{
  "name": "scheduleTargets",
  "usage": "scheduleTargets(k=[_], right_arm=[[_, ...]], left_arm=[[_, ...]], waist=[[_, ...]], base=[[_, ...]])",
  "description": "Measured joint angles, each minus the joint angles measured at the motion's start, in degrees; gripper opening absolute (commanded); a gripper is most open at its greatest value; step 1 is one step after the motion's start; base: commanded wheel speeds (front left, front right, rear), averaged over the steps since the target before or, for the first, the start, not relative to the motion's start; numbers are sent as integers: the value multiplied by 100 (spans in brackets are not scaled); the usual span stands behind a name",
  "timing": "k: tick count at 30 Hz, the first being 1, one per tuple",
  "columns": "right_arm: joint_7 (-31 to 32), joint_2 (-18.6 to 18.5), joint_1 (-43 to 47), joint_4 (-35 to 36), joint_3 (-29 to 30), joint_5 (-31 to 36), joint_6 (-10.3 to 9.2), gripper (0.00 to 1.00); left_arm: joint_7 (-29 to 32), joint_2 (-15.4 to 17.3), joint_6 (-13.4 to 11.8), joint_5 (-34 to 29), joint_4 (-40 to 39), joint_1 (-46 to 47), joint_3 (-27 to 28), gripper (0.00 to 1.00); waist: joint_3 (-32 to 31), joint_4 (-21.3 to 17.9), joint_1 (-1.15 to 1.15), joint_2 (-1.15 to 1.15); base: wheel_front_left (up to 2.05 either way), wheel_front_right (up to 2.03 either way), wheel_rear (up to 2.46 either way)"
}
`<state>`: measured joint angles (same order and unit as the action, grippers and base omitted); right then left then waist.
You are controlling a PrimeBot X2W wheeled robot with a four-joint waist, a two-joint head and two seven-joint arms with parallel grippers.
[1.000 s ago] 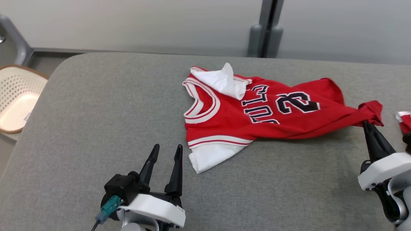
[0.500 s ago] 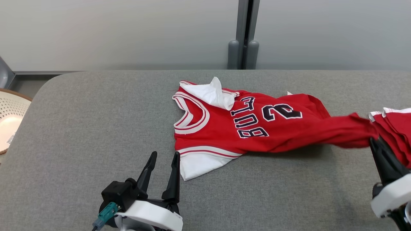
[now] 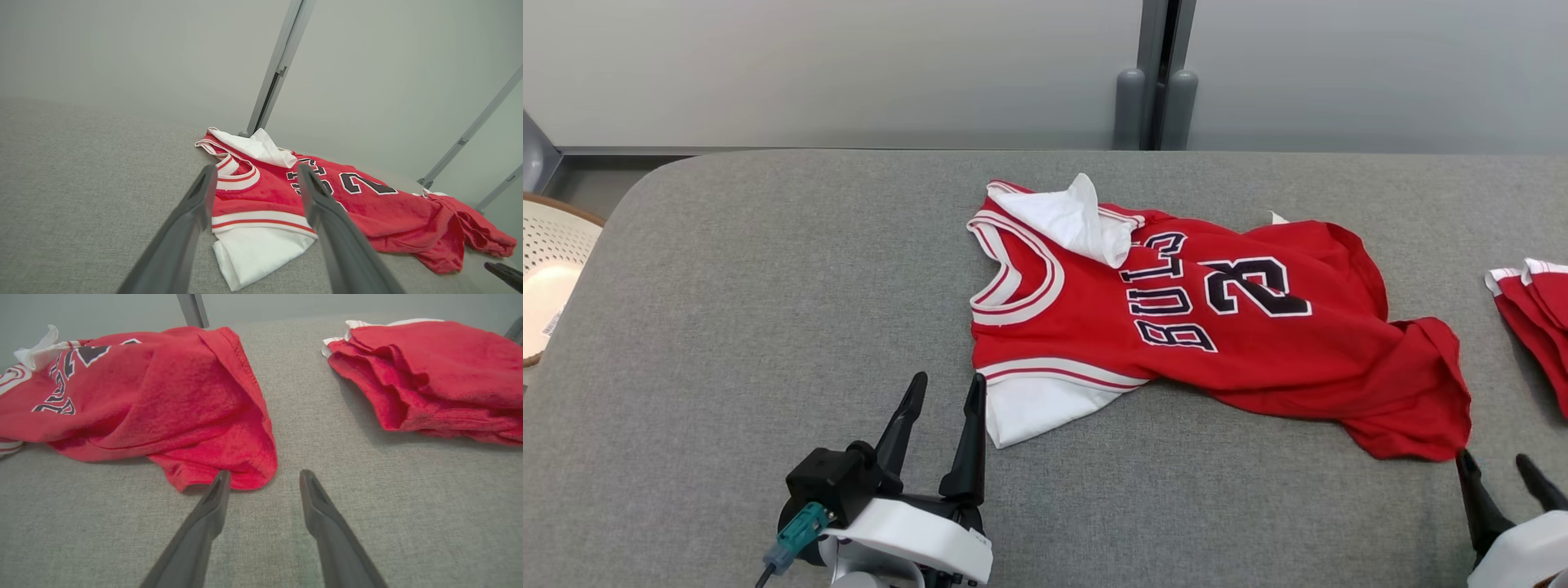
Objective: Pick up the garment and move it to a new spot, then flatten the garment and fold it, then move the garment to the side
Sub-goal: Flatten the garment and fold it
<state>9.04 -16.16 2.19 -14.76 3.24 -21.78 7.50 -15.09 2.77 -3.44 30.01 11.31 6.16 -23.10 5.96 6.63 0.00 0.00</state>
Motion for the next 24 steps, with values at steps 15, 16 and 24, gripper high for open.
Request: scheduleTargets(k=[15,16,24], right_arm=[[-1837,572,-271,65,165,383,0,100],[-1869,576,-258,65,157,383,0,100],[-1961,566,-347,79,119,365,0,100]], left_arm=[[0,1,9,-23,64,-8,40,100],[0,0,11,-23,64,-9,34,100],[0,1,36,-104,470,-5,-152,100]], waist=[[-177,-190,0,0],[-180,-196,0,0],[-109,-248,0,0]], base=[[0,0,0],[0,0,0],[0,0,0]])
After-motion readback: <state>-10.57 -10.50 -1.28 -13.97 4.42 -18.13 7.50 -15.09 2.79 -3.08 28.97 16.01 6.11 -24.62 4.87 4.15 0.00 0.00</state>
